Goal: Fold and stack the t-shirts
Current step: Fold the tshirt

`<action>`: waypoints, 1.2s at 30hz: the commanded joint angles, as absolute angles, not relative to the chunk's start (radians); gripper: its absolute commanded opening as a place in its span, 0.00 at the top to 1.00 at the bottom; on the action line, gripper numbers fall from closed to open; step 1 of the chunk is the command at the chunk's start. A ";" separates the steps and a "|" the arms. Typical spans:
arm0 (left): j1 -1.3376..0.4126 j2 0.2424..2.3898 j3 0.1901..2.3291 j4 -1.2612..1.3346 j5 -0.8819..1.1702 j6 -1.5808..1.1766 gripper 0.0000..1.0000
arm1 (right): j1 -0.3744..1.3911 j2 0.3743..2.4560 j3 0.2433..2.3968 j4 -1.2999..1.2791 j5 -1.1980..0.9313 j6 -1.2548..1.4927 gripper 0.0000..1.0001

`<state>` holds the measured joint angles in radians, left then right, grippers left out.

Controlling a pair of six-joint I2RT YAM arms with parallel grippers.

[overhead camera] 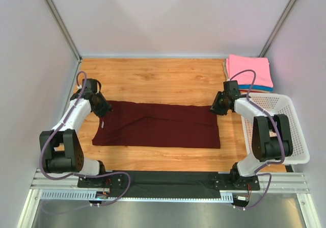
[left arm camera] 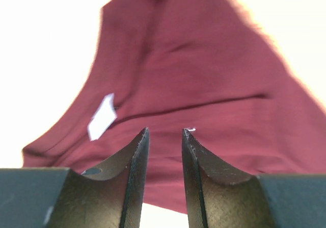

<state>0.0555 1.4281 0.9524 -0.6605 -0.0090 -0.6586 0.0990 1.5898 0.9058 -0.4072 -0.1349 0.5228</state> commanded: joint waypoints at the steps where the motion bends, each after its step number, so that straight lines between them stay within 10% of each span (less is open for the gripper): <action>1: 0.054 1.414 1.003 -0.560 0.130 -0.634 0.60 | 0.100 1.617 0.980 -0.371 -0.162 0.523 0.71; 26: 0.072 1.821 1.250 -0.742 -0.147 -0.764 0.60 | 0.067 1.829 1.098 -0.296 0.015 0.583 0.69; 36: 0.002 1.603 1.200 -0.621 0.211 -0.367 0.49 | 0.118 1.688 1.163 -0.394 -0.123 0.549 0.62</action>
